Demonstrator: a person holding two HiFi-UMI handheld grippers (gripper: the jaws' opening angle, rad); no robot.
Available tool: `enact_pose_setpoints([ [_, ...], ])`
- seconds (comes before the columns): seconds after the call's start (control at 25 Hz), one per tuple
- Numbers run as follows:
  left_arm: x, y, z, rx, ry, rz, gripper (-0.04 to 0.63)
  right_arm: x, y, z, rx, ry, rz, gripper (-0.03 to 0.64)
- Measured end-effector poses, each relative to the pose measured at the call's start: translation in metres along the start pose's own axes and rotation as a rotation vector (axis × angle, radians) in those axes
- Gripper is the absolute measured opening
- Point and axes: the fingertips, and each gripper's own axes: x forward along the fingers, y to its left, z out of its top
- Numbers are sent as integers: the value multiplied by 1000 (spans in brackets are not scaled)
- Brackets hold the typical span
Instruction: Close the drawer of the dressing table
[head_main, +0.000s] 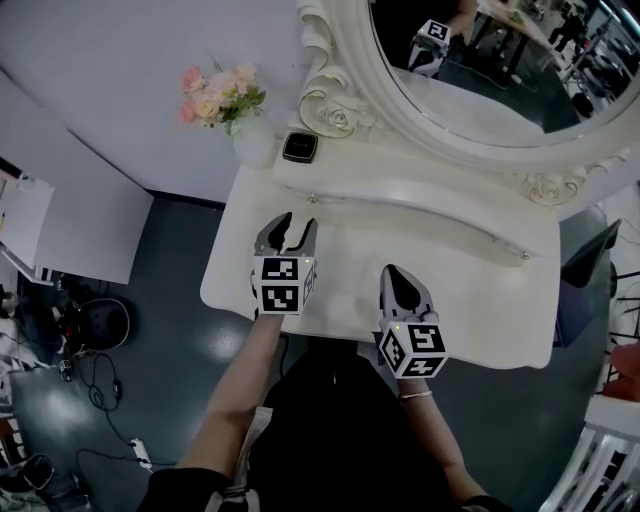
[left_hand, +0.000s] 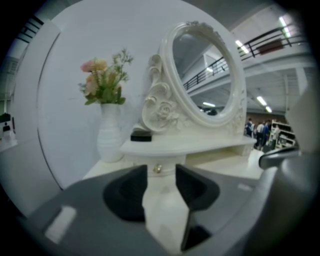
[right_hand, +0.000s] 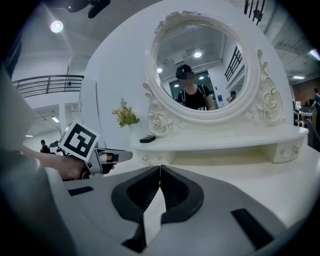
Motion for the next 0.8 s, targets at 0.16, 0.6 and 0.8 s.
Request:
enact_pose_setpoints([
  [0.16, -18, -1, 1, 5, -17, 4, 158, -6, 5, 0, -7, -8, 13, 5],
  [0.6, -62, -10, 1, -3, -51, 5, 101, -12, 10, 3, -33, -21, 30, 5],
  [0.8, -80, -6, 1, -2, -74, 27, 57, -11, 13, 9, -46, -32, 43, 5],
])
